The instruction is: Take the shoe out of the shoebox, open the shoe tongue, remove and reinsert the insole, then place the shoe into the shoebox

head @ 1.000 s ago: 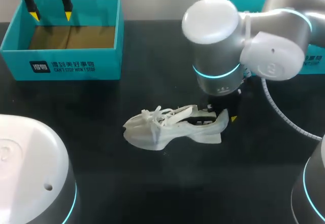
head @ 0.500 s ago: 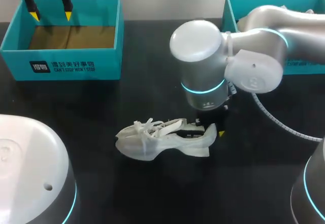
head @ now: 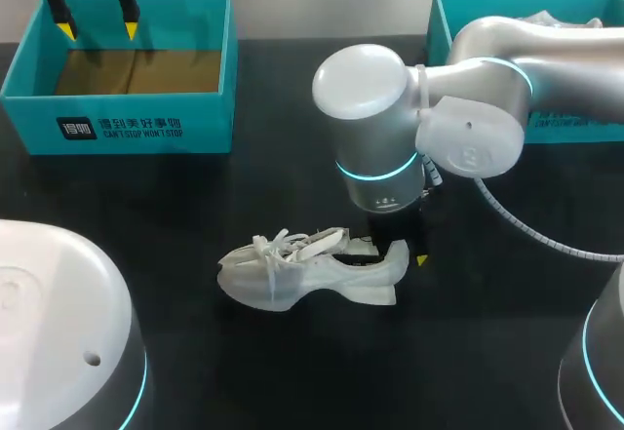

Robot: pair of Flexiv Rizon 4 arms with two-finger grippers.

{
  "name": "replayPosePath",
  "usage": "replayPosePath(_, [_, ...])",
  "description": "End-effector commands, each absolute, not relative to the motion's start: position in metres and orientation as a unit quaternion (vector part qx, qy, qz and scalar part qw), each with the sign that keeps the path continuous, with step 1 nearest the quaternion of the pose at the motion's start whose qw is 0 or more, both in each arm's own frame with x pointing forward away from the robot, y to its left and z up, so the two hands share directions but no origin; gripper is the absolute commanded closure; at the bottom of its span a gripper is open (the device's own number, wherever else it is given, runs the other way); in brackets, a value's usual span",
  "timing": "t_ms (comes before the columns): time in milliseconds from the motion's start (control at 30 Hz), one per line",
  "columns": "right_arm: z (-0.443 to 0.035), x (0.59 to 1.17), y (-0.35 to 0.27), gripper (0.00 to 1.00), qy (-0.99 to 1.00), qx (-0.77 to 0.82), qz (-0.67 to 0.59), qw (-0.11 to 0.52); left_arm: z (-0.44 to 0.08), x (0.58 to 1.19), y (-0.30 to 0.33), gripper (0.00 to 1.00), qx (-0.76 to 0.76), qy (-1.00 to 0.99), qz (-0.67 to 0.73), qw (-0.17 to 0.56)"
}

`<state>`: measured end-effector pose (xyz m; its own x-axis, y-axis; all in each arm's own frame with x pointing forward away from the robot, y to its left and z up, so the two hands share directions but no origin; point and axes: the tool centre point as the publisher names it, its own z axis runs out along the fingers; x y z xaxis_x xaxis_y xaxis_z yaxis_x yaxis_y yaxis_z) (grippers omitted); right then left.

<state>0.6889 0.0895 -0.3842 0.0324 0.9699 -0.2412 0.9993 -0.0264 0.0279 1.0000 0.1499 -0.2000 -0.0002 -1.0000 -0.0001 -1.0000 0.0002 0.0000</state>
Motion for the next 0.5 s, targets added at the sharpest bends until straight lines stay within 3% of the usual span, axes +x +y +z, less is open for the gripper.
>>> replayPosePath(33, [-0.373, 0.688, 0.089, 0.00, 0.688, 0.717, -0.071, 0.090, -0.200, 1.000, 0.150, 0.00, -0.707, 0.707, 0.000, 0.000])
replayPosePath(500, [-0.290, 0.683, 0.066, 0.00, 0.714, 0.699, -0.003, 0.020, -0.200, 1.000, 0.150, 0.00, -0.707, 0.707, 0.000, 0.000])
